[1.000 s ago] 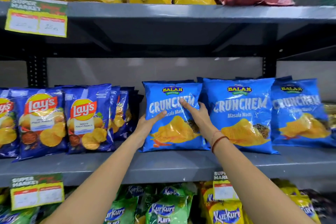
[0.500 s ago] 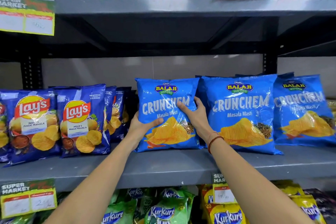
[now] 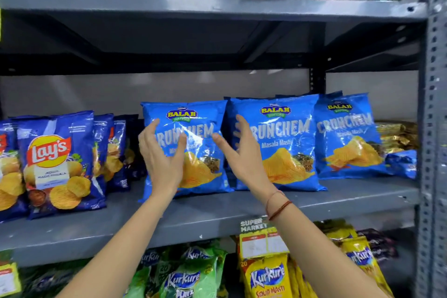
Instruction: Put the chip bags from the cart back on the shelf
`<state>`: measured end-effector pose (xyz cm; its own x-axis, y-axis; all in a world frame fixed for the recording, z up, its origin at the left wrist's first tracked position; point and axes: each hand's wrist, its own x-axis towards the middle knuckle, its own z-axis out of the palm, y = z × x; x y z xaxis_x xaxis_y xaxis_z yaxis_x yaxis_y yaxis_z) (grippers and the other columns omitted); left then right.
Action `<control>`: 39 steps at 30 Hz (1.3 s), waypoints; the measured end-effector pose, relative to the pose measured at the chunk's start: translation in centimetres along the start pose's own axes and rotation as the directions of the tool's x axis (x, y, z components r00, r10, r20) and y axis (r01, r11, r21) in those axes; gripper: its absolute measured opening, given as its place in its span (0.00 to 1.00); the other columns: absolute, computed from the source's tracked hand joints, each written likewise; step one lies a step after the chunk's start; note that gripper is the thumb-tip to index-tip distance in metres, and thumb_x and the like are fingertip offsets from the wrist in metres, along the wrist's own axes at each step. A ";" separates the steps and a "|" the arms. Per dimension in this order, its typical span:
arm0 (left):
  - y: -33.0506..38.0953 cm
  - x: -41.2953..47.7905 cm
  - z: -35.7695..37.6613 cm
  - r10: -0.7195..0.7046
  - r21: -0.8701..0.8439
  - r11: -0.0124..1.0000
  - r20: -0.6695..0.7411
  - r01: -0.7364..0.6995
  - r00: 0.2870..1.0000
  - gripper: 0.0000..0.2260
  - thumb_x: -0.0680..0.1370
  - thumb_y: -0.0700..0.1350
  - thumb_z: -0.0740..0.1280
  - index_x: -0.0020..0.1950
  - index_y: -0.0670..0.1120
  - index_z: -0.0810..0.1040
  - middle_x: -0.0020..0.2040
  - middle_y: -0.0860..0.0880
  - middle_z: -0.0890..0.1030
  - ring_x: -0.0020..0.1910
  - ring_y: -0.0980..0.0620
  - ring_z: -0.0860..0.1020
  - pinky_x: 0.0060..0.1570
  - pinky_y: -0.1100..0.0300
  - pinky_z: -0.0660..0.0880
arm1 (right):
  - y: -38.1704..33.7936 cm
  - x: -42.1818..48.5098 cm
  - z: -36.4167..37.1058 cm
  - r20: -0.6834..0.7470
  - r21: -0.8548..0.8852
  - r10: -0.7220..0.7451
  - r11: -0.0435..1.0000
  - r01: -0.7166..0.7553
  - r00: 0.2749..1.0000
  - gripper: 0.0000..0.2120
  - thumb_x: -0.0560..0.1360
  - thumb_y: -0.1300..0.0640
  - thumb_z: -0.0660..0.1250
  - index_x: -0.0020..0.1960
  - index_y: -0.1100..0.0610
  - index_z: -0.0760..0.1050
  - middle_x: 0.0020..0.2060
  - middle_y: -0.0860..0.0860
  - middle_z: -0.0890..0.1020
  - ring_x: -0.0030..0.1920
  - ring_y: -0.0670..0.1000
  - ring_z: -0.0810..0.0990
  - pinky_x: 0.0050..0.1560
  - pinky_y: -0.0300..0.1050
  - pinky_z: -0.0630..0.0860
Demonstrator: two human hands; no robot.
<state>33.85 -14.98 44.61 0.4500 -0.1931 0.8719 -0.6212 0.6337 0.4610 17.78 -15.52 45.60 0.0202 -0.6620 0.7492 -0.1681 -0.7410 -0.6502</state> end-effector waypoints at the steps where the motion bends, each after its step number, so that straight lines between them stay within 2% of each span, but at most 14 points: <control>1: 0.9 -0.6 0.9 0.054 -0.007 0.999 0.031 -0.054 0.998 0.22 0.74 0.53 0.65 0.65 0.46 0.68 0.60 0.47 0.70 0.62 0.47 0.69 0.64 0.54 0.66 | -0.2 -0.2 -1.2 -0.048 -0.017 -0.037 0.999 0.036 0.998 0.35 0.73 0.43 0.67 0.75 0.53 0.58 0.72 0.50 0.68 0.70 0.49 0.68 0.69 0.52 0.69; 5: 3.9 -3.2 5.0 0.195 -0.103 0.980 0.279 -0.172 0.940 0.17 0.75 0.50 0.63 0.62 0.47 0.71 0.56 0.53 0.71 0.58 0.55 0.72 0.58 0.64 0.69 | 0.6 -0.4 -6.4 -0.304 -0.176 -0.209 0.971 0.161 0.929 0.24 0.75 0.47 0.66 0.67 0.56 0.68 0.61 0.48 0.73 0.61 0.51 0.73 0.57 0.32 0.70; 8: 5.2 -5.0 8.2 0.096 -0.126 0.991 0.436 -0.044 0.895 0.21 0.76 0.49 0.66 0.67 0.46 0.67 0.61 0.51 0.70 0.62 0.58 0.69 0.62 0.57 0.70 | 2.5 0.2 -10.0 -0.449 -0.312 -0.213 0.947 0.072 0.868 0.25 0.75 0.46 0.67 0.66 0.57 0.68 0.61 0.54 0.74 0.62 0.55 0.71 0.62 0.41 0.65; 10: 5.8 -5.8 10.1 -0.047 -0.062 0.994 0.493 0.089 0.869 0.28 0.75 0.52 0.66 0.71 0.46 0.61 0.69 0.47 0.66 0.68 0.53 0.65 0.69 0.56 0.63 | 4.1 0.7 -11.8 -0.479 -0.336 -0.129 0.941 -0.046 0.868 0.30 0.73 0.44 0.68 0.69 0.58 0.66 0.63 0.56 0.72 0.65 0.56 0.69 0.65 0.49 0.65; 13: 6.3 -6.1 12.1 -0.312 0.015 0.931 0.554 0.366 0.772 0.38 0.73 0.59 0.66 0.75 0.48 0.51 0.76 0.46 0.57 0.73 0.49 0.58 0.68 0.58 0.57 | 6.0 1.4 -13.4 -0.364 -0.183 0.118 0.963 -0.195 0.924 0.42 0.69 0.39 0.70 0.74 0.57 0.58 0.71 0.56 0.67 0.71 0.55 0.65 0.71 0.55 0.64; 16: 5.9 -5.6 13.0 -0.521 0.031 0.797 0.540 0.603 0.660 0.42 0.69 0.61 0.70 0.75 0.47 0.52 0.74 0.46 0.62 0.70 0.46 0.64 0.65 0.51 0.64 | 7.3 2.2 -13.8 -0.166 0.021 0.338 0.940 -0.339 0.926 0.45 0.67 0.37 0.71 0.75 0.54 0.56 0.73 0.51 0.68 0.71 0.53 0.68 0.71 0.55 0.66; 18: 5.5 -5.2 13.0 -0.600 -0.013 0.698 0.535 0.716 0.594 0.39 0.67 0.58 0.73 0.71 0.46 0.60 0.64 0.49 0.73 0.57 0.49 0.73 0.53 0.55 0.71 | 8.1 2.8 -13.8 -0.093 0.126 0.378 0.922 -0.366 0.921 0.40 0.66 0.38 0.73 0.71 0.52 0.63 0.67 0.50 0.75 0.64 0.52 0.76 0.67 0.53 0.71; 21: 4.8 -4.9 12.7 -0.593 -0.106 0.599 0.608 0.794 0.528 0.25 0.65 0.54 0.76 0.58 0.49 0.75 0.44 0.55 0.81 0.41 0.57 0.80 0.35 0.62 0.75 | 8.8 3.8 -13.7 -0.052 0.172 0.379 0.915 -0.365 0.924 0.35 0.64 0.39 0.75 0.66 0.51 0.69 0.62 0.49 0.80 0.59 0.51 0.79 0.63 0.52 0.74; 24: 4.4 -5.2 12.9 -0.546 -0.165 0.585 0.644 0.794 0.536 0.16 0.65 0.51 0.76 0.51 0.52 0.78 0.46 0.51 0.84 0.40 0.57 0.82 0.30 0.65 0.77 | 9.2 4.7 -13.6 -0.019 0.198 0.333 0.925 -0.323 0.943 0.33 0.64 0.42 0.76 0.65 0.53 0.72 0.61 0.50 0.80 0.59 0.50 0.80 0.61 0.50 0.76; 29: 4.6 -5.6 13.2 -0.502 -0.201 0.670 0.586 0.714 0.636 0.30 0.62 0.49 0.79 0.61 0.48 0.73 0.53 0.50 0.82 0.49 0.54 0.81 0.41 0.63 0.79 | 10.5 5.5 -14.1 0.013 0.245 0.275 0.931 -0.270 0.961 0.28 0.67 0.47 0.75 0.63 0.54 0.73 0.58 0.51 0.82 0.56 0.49 0.82 0.59 0.49 0.79; 33: 4.5 -5.7 13.2 -0.496 -0.190 0.690 0.580 0.699 0.647 0.26 0.63 0.48 0.78 0.57 0.51 0.72 0.52 0.50 0.81 0.49 0.54 0.80 0.43 0.61 0.78 | 11.1 5.5 -13.7 -0.022 0.273 0.245 0.934 -0.230 0.969 0.21 0.68 0.50 0.75 0.58 0.53 0.75 0.53 0.48 0.84 0.52 0.46 0.84 0.54 0.44 0.81; 35: 4.5 -5.9 13.1 -0.489 -0.182 0.705 0.575 0.685 0.656 0.24 0.63 0.49 0.78 0.56 0.52 0.73 0.52 0.51 0.81 0.47 0.57 0.80 0.40 0.64 0.76 | 11.0 5.2 -13.5 -0.050 0.270 0.240 0.938 -0.218 0.969 0.16 0.68 0.49 0.75 0.52 0.47 0.75 0.49 0.43 0.83 0.48 0.36 0.83 0.48 0.33 0.80; 37: 4.7 -6.4 12.8 -0.497 -0.138 0.733 0.561 0.666 0.663 0.28 0.63 0.51 0.78 0.60 0.49 0.73 0.55 0.50 0.80 0.51 0.54 0.79 0.45 0.61 0.76 | 10.7 4.7 -13.5 -0.088 0.253 0.233 0.946 -0.204 0.969 0.14 0.68 0.48 0.75 0.49 0.45 0.73 0.47 0.37 0.79 0.44 0.27 0.79 0.38 0.21 0.73; 39: 4.7 -6.8 12.7 -0.524 -0.079 0.752 0.531 0.654 0.666 0.34 0.63 0.53 0.78 0.65 0.48 0.70 0.60 0.48 0.78 0.56 0.50 0.77 0.53 0.54 0.76 | 10.8 4.2 -13.6 -0.132 0.204 0.238 0.956 -0.209 0.962 0.22 0.67 0.45 0.75 0.58 0.48 0.73 0.53 0.43 0.80 0.52 0.34 0.79 0.40 0.23 0.72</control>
<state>19.76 -20.22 42.98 0.2843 -0.8583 0.4273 -0.1224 0.4095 0.9041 2.67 -24.76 43.50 -0.1508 -0.7984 0.5829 0.0362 -0.5937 -0.8039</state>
